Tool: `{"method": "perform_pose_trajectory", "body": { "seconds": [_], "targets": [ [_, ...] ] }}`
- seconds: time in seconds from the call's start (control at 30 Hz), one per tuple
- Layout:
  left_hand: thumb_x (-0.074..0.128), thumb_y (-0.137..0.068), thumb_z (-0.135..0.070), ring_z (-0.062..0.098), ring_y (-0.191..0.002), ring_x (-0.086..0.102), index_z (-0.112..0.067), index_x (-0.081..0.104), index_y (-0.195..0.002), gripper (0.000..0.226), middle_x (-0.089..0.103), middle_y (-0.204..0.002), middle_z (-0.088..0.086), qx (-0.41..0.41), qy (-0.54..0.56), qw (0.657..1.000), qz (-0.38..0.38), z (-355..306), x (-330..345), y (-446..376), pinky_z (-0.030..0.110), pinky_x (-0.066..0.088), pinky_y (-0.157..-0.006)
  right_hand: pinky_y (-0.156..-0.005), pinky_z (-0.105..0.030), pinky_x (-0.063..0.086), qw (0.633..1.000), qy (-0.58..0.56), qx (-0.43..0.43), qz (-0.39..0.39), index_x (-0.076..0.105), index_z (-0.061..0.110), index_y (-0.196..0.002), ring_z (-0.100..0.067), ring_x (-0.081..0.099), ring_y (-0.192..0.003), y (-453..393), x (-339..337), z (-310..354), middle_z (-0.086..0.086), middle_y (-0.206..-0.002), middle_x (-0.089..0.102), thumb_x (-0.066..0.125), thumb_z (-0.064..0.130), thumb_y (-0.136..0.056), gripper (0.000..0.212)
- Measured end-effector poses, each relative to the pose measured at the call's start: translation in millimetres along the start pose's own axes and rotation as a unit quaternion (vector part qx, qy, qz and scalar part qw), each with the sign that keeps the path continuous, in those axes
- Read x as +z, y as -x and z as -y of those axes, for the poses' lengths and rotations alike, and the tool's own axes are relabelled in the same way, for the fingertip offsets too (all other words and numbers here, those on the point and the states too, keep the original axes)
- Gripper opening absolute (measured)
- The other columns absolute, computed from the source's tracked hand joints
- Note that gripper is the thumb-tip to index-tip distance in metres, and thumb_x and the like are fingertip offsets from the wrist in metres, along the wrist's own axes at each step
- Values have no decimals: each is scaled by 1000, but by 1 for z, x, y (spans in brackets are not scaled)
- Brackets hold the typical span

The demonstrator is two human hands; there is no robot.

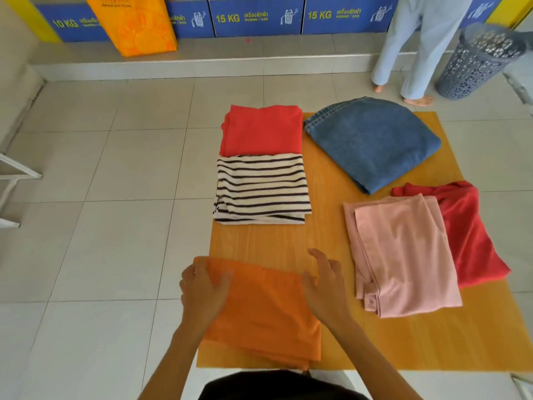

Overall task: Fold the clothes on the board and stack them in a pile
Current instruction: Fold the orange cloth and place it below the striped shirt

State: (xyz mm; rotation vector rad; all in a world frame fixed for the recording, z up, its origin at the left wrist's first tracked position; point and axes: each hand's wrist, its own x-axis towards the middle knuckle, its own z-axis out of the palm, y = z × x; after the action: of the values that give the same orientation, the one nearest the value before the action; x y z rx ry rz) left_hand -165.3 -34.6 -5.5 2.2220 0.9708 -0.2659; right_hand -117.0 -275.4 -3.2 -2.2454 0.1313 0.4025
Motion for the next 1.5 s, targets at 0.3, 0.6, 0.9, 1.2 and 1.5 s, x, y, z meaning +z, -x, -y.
{"method": "perform_pose_trajectory", "body": {
  "seconds": [0.3, 0.6, 0.9, 1.2, 1.5],
  "targets": [
    [57, -90, -55, 41, -125, 50, -23, 17, -153, 82, 34, -147, 18, -8, -26, 999, 36, 25, 22, 34, 53, 48, -99, -65, -28, 46, 990, 75, 52, 111, 20, 50, -145, -14, 57, -80, 55, 22, -37, -3, -112, 47, 50, 49, -95, 58],
    [55, -93, -49, 37, -128, 51, -19, 24, -150, 72, 44, -148, 12, 58, 84, 994, 32, 0, 3, -1, 53, 44, -103, -96, -19, 36, 994, 16, -78, 81, 52, 36, -139, -17, 53, -126, -9, -1, 0, 4, -142, 56, 59, 23, -96, 45],
    [52, -95, -48, 38, -130, 47, -16, 25, -151, 70, 41, -148, 16, 72, 21, 997, 24, -37, 14, -63, 54, 44, -103, -106, -40, 42, 990, 80, -22, 114, 41, 41, -147, -26, 47, -134, -82, 7, 4, 1, -151, 47, 55, 34, -98, 52],
    [52, -94, -51, 40, -128, 49, -18, 27, -151, 70, 41, -148, 16, 62, -19, 998, -2, -35, 21, -63, 56, 44, -101, -106, -47, 43, 985, 104, -17, 138, 35, 50, -145, -28, 46, -134, -92, 10, -4, 0, -150, 47, 54, 41, -96, 53],
    [63, -90, -24, 39, -124, 43, -26, 30, -148, 67, 40, -140, 16, 111, -85, 987, -79, -36, 2, -29, 53, 51, -89, -94, -27, 48, 995, 22, -33, 87, 52, 30, -141, -19, 55, -122, -55, -13, -21, 2, -138, 57, 55, 28, -96, 45]
  ]
}}
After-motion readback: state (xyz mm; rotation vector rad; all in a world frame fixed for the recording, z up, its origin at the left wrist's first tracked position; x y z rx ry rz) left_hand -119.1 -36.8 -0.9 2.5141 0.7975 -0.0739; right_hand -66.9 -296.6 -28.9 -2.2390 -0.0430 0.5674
